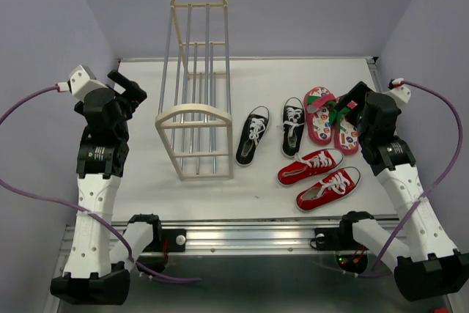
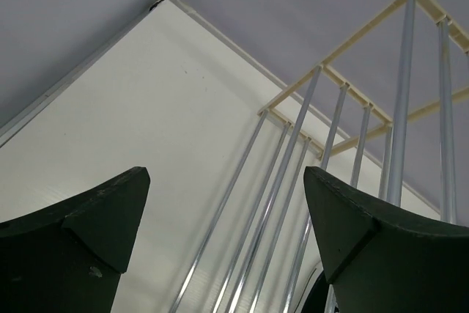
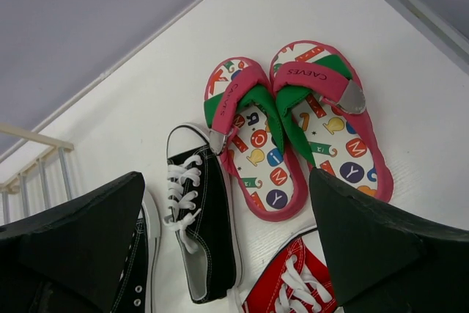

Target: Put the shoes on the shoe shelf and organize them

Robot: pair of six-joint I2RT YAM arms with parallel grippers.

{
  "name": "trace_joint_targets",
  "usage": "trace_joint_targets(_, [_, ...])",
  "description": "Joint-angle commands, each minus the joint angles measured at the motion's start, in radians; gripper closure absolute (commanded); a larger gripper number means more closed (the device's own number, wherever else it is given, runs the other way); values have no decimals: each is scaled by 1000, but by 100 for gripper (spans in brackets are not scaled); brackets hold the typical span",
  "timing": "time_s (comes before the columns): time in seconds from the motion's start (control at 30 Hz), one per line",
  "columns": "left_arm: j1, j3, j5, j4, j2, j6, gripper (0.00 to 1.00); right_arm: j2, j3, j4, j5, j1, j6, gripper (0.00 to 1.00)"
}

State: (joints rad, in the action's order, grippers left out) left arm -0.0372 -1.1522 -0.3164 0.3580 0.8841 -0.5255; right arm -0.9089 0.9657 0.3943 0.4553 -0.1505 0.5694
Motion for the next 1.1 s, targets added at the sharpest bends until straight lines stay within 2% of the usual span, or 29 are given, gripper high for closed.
trace_joint_targets(0.0, [0, -7, -32, -33, -30, -4, 1, 13, 16, -31, -40, 2, -23, 0])
trace_joint_targets(0.23, [0, -11, -4, -53, -40, 13, 1, 18, 19, -22, -145, 2, -34, 0])
trace_joint_targets(0.43, [0, -9, 66, -93, -24, 36, 1, -85, 74, 9, -449, 2, -59, 0])
trace_joint_targets(0.5, [0, -9, 68, -94, -16, 38, 1, -120, 82, 6, -535, -33, -66, 0])
trace_joint_targets(0.53, [0, -9, 68, -97, -11, 38, 1, -155, 90, 12, -509, -67, -62, 0])
trace_joint_targets(0.57, [0, -12, 69, -97, -8, 42, 1, -172, 96, 18, -469, -171, -62, 0])
trace_joint_targets(0.63, [0, -11, 74, -105, -5, 45, 1, -240, 113, 34, -295, -297, -48, 0])
trace_joint_targets(0.7, [0, -6, 94, -113, -5, 50, 1, -293, 131, 44, -238, -418, -22, 0])
trace_joint_targets(0.83, [0, 9, 155, -151, -7, 58, 1, -412, 130, 43, -107, -512, 127, 0])
trace_joint_targets(1.07, [0, 48, 200, -198, 4, 67, 1, -581, 182, 12, -52, -598, 227, 0])
